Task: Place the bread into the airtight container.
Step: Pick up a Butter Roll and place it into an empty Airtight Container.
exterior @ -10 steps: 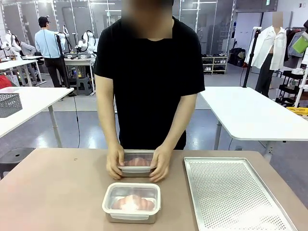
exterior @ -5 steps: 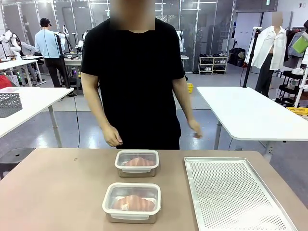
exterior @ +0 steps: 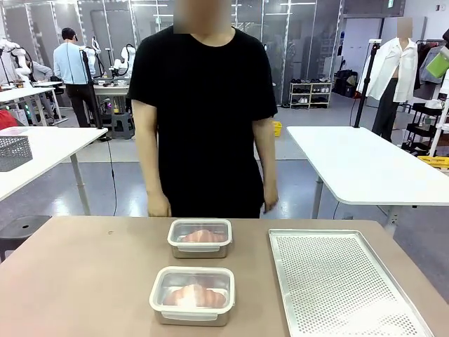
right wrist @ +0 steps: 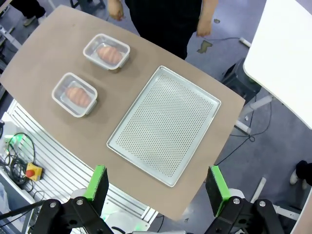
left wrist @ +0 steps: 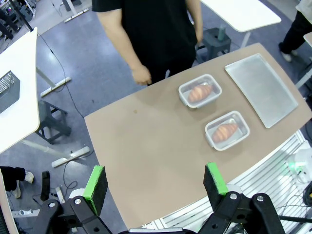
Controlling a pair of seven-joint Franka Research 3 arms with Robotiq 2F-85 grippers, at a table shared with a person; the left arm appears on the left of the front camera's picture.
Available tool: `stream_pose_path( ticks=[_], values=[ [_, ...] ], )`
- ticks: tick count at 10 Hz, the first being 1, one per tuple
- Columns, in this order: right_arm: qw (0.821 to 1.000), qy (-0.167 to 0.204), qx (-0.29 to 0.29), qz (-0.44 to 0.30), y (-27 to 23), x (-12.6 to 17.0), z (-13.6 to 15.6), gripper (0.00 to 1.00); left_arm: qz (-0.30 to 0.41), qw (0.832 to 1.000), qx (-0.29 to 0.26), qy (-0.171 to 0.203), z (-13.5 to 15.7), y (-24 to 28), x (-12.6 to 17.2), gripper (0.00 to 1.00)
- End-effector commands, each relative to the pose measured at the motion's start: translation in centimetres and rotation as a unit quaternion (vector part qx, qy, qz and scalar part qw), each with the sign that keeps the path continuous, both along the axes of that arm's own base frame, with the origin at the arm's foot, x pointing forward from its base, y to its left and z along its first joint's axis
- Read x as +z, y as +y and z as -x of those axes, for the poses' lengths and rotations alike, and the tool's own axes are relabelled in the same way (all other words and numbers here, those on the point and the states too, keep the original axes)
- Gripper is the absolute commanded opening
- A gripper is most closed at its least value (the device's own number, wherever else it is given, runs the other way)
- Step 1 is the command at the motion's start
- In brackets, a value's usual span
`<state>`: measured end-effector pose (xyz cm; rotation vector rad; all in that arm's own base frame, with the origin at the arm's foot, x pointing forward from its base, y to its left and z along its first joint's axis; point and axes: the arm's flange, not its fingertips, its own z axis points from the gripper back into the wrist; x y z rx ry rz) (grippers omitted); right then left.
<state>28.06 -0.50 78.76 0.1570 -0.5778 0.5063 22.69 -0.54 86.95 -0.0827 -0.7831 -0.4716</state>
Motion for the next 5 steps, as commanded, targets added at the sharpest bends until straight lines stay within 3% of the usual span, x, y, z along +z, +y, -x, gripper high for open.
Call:
stream_pose_path(
  ticks=[1,5],
  values=[
    [1.000,-0.001,-0.003,0.000,-0.19,0.09,0.16,1.00,0.000,1.000,0.000,-0.001,0.09,0.00,0.05,1.00],
    [1.000,-0.001,-0.003,0.000,-0.19,0.09,0.16,1.00,0.000,1.000,0.000,-0.001,0.09,0.00,0.05,1.00]
  ],
)
